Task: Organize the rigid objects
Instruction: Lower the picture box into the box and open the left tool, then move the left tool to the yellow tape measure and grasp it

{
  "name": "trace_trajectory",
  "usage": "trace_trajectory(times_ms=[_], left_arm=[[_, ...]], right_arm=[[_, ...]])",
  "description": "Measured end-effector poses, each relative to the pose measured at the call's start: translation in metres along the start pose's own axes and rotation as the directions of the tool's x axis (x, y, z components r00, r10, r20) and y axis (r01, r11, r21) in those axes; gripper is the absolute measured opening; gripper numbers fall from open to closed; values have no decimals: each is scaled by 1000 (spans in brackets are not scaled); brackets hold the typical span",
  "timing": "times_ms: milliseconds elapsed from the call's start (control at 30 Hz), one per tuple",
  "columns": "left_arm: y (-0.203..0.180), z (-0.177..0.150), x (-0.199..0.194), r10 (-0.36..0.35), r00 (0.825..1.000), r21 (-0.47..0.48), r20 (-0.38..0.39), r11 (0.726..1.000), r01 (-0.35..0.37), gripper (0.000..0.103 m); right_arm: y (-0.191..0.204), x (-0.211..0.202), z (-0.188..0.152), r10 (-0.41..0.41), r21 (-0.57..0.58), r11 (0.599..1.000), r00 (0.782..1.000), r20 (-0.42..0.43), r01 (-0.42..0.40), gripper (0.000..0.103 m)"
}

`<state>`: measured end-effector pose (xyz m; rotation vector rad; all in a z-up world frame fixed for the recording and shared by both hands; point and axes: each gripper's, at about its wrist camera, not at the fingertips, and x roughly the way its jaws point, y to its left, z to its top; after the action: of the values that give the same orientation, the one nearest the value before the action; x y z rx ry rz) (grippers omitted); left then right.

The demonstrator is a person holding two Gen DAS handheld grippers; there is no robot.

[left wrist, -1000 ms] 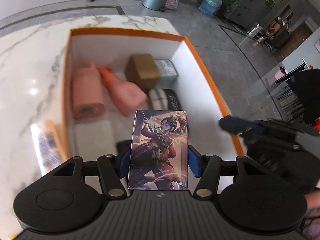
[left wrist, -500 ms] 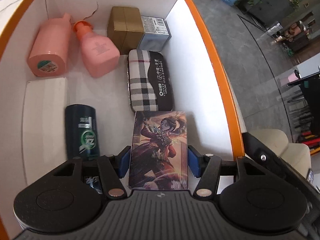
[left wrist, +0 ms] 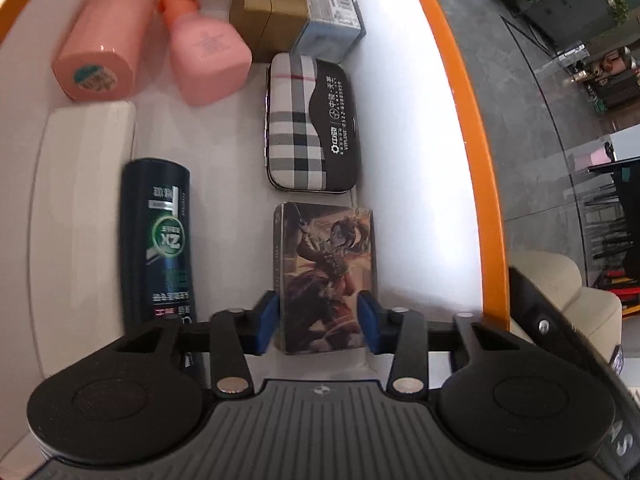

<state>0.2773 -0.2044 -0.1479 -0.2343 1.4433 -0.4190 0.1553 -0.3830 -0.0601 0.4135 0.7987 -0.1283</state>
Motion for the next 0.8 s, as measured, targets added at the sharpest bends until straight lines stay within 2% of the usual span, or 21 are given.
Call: trace_trajectory(times_ms=[167,267,367,467,633,800], left_arm=[[7,-3,-8,-39,999,-11,13,999,39,42],[7,-12,-31,-55,996,40,69,998,52,42],[3,-25,-66,-74,985,109,158,992,58,42],[5,-42,-107,-93,963,180,253,982,48,41],[33,-73,-173,-93,911,222,403,975,1,40],[84,-105,-219,2,875,178,483,979,-101,39]], right_arm=[[4,-6,-3,0,-14,1000,1000,-9,0,21],[9,-11,-2,6,-25,1000,1000,-6,-6,21],[18,-22,-4,20,-47,999,1000,17,-19,21],[30,-34,-8,59,-61,997,997,49,-56,22],[61,-56,-30,154,-123,983,981,119,-139,25],[102,-67,-62,238,-237,950,964,120,-204,33]])
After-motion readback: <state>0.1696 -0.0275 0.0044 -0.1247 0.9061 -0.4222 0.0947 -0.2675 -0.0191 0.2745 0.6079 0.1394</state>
